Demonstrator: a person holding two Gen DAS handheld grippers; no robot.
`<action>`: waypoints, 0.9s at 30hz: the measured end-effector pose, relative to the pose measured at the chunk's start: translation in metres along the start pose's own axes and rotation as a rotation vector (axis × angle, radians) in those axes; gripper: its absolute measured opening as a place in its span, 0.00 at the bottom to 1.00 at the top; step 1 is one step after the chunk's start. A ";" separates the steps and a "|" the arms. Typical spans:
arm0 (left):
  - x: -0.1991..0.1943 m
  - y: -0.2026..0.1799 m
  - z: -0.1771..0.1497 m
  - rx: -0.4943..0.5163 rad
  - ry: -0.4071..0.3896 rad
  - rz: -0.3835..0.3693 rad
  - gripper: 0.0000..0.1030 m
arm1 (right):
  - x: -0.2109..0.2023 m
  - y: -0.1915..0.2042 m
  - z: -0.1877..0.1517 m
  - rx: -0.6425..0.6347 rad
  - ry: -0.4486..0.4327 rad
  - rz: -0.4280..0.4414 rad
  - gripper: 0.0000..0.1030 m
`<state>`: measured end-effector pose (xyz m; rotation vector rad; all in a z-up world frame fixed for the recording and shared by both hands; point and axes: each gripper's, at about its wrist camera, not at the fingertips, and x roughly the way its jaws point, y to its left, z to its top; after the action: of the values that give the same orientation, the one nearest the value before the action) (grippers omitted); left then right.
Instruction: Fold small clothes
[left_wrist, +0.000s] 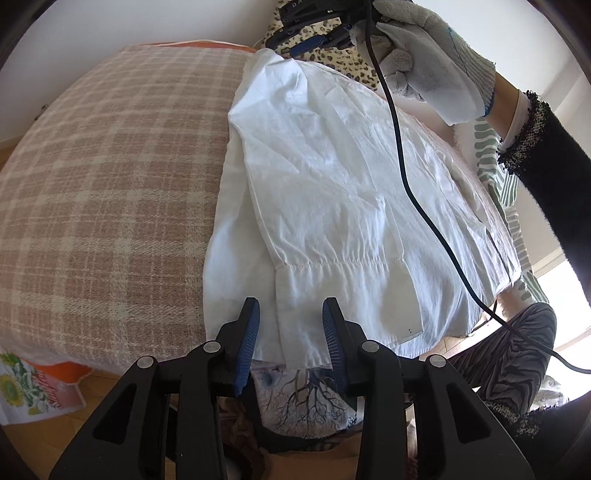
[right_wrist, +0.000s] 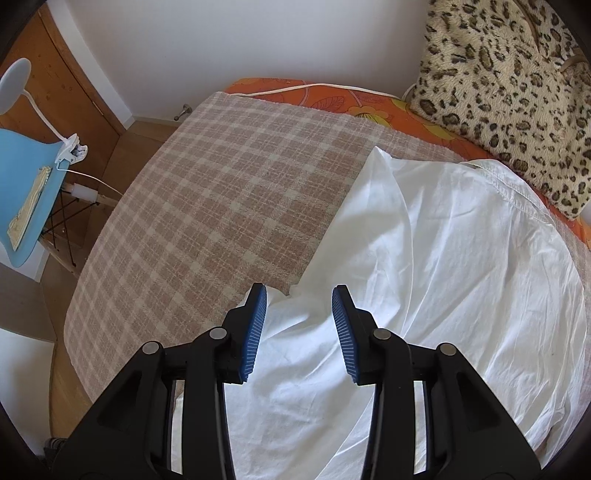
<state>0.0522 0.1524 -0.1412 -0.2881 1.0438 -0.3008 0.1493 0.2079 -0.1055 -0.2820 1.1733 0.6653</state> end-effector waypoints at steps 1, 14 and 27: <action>0.001 -0.002 0.000 0.008 0.000 0.000 0.42 | 0.001 0.002 0.001 -0.003 0.003 -0.003 0.38; 0.006 -0.010 -0.001 0.084 -0.015 0.058 0.09 | 0.016 0.027 0.006 -0.048 0.057 -0.064 0.40; -0.025 0.021 -0.004 -0.015 -0.102 0.034 0.00 | 0.038 0.027 0.020 0.018 0.027 -0.103 0.07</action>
<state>0.0394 0.1804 -0.1308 -0.2959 0.9501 -0.2455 0.1561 0.2526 -0.1287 -0.3352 1.1816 0.5623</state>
